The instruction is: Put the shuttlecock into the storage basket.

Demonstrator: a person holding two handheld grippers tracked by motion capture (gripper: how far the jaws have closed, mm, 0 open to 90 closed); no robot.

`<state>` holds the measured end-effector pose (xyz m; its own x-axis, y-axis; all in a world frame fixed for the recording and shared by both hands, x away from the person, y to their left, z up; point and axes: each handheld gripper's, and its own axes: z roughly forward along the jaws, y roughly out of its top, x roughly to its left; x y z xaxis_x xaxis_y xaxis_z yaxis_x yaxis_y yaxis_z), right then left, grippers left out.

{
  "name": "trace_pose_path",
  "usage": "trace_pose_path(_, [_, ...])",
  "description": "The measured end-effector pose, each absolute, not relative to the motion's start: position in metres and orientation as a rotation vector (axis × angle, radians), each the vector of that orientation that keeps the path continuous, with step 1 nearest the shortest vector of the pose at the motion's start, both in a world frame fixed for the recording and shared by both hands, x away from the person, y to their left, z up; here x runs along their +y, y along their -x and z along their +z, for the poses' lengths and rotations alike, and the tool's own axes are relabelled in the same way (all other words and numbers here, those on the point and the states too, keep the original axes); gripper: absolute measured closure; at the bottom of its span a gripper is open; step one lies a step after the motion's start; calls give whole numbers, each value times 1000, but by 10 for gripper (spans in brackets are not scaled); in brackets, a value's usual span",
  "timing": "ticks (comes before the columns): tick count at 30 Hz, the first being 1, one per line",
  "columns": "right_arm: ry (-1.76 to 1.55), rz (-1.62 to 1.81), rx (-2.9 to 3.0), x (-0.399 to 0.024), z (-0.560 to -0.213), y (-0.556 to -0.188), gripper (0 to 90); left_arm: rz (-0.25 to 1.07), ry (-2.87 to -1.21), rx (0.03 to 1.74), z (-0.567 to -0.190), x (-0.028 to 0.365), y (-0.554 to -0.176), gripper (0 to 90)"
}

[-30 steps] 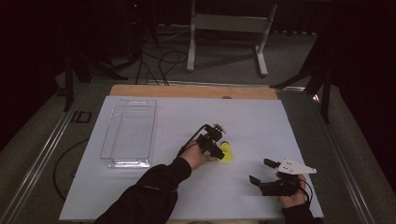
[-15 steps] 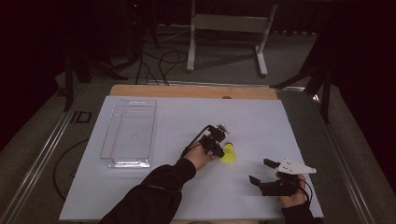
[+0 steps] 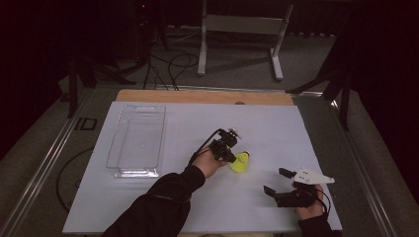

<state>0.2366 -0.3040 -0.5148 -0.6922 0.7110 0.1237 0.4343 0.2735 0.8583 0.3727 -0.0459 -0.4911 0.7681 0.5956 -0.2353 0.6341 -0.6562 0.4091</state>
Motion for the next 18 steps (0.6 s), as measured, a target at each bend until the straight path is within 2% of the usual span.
trace_pose_path(18, [-1051,1382,2263,-303,-515,-237,84,-74,-2517,880,-462,-17,-367,900])
